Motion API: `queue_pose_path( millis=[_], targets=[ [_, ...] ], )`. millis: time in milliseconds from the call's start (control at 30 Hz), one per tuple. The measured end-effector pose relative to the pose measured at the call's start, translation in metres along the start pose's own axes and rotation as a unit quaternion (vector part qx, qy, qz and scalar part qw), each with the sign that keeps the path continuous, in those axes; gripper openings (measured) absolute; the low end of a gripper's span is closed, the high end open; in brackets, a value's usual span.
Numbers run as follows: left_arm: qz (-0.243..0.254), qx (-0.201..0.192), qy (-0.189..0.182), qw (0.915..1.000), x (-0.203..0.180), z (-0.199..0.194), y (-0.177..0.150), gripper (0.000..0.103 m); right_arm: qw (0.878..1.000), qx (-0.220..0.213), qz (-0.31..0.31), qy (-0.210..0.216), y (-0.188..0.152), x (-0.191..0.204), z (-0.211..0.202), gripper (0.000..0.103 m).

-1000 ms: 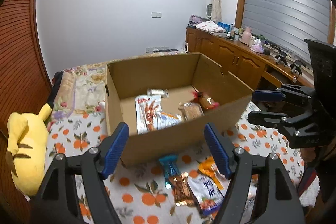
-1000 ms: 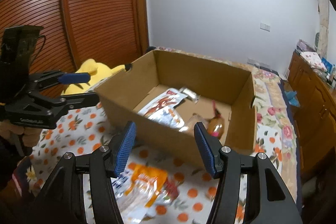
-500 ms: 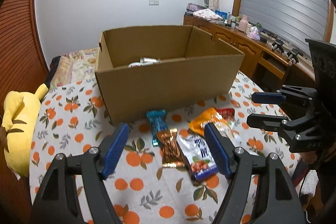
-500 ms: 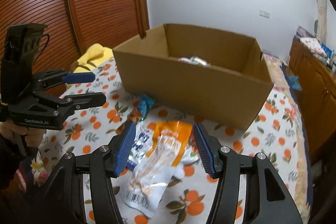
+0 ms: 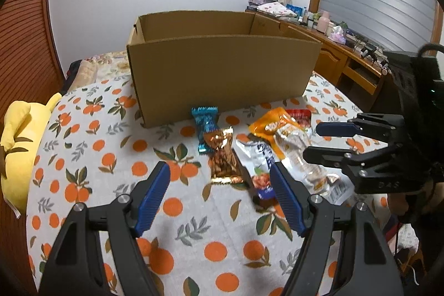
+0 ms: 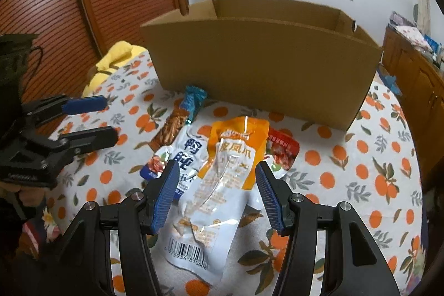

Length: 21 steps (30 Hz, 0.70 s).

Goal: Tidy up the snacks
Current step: 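Move both tools back toward the remaining snacks, then grasp the orange-and-white packet with the right tool and lift it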

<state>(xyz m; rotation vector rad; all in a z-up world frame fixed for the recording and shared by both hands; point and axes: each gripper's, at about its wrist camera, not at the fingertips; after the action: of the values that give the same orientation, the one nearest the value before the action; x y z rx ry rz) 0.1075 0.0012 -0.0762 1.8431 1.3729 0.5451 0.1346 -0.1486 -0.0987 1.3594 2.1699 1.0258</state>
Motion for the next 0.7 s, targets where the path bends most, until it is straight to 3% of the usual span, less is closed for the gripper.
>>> queue_pose_path(
  millis=[467,567,700],
  targets=[
    [-0.004,0.007,0.001,1.0000,0.003,0.001,-0.014,0.075,0.998,0.036,-0.008,-0.046,-0.003,-0.005,0.033,0.060],
    [-0.006,0.009,-0.002,0.9999,0.002,0.003,-0.014,0.075,0.998,0.046,-0.006,-0.048,-0.005,-0.006,0.038,0.070],
    [-0.008,0.009,-0.005,0.9999,0.001,0.005,-0.016,0.075,0.998,0.048,-0.001,-0.049,-0.007,-0.007,0.044,0.071]
  ],
)
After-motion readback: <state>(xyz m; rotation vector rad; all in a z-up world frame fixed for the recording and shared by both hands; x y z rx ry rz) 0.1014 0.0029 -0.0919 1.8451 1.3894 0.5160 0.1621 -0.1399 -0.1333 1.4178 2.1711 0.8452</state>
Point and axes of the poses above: each gripper's, at about its wrist camera, not at the fingertips, and z roughly the way its jaws point, x to its left, y to its top, and after that the axes turned 4 degrees about -x, right-handed
